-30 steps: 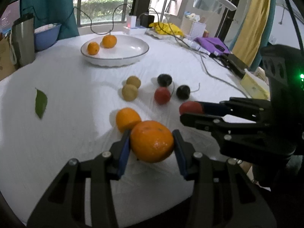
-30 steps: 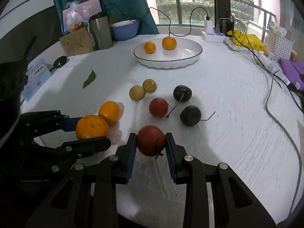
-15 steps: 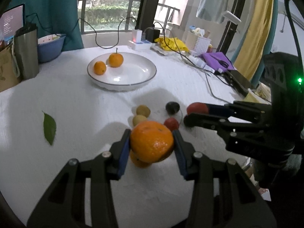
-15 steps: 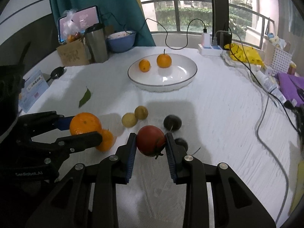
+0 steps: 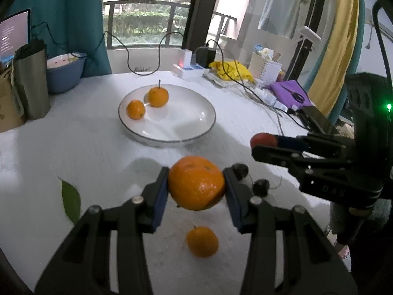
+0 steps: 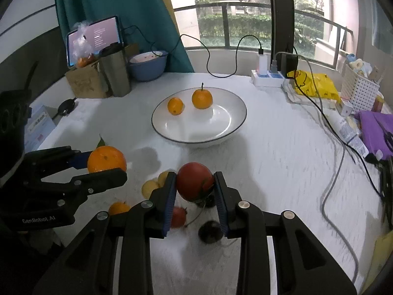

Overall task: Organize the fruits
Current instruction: 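Lift and carry the large orange and red plum over the white plate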

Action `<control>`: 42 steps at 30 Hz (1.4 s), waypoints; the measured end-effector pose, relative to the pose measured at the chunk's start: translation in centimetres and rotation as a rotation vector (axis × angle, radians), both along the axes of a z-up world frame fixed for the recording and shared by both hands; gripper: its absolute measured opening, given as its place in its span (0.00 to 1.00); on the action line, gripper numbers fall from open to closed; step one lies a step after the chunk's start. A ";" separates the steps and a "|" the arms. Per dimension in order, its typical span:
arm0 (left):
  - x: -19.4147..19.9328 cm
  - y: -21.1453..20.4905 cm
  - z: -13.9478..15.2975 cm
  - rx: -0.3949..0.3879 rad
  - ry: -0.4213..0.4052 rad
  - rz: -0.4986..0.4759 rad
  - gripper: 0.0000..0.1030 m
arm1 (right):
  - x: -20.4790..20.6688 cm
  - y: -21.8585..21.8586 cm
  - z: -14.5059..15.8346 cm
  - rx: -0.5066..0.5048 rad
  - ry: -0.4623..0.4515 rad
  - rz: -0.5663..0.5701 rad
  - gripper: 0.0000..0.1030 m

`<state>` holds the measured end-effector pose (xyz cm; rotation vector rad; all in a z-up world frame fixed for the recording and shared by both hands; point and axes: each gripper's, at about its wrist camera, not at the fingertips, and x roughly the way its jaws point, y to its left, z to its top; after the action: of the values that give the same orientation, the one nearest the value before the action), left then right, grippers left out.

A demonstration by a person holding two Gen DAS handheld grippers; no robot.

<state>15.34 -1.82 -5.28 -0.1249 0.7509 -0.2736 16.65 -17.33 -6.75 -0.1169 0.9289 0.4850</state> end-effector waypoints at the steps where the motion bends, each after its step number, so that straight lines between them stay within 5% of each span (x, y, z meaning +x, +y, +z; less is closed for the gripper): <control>1: 0.3 0.1 0.1 0.000 -0.003 0.002 0.43 | 0.4 0.0 0.0 0.000 0.000 0.000 0.31; 42: 11.7 3.6 -2.1 0.029 0.044 0.053 0.43 | 11.2 1.3 -3.1 -0.023 0.035 0.020 0.32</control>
<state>27.07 1.81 -7.36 -0.1235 0.7939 -0.2099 27.85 -16.02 -9.84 -0.1385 0.9680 0.4960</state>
